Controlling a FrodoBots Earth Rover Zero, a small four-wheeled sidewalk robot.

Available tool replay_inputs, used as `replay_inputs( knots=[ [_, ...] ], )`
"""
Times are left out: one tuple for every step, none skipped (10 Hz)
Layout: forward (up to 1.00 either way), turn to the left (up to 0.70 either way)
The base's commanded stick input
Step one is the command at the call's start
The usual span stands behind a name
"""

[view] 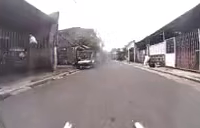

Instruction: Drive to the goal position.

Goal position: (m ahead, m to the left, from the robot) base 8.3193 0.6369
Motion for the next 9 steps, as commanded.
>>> replay_inputs(
  knots=[
    [0.70, 0.00],
    [0.70, 0.00],
    [0.70, 0.00],
    [0.70, 0.00],
    [0.70, -0.07],
    [0.70, -0.12],
    [0.70, -0.12],
    [0.70, -0.07],
    [0.70, -0.03]
  ],
)
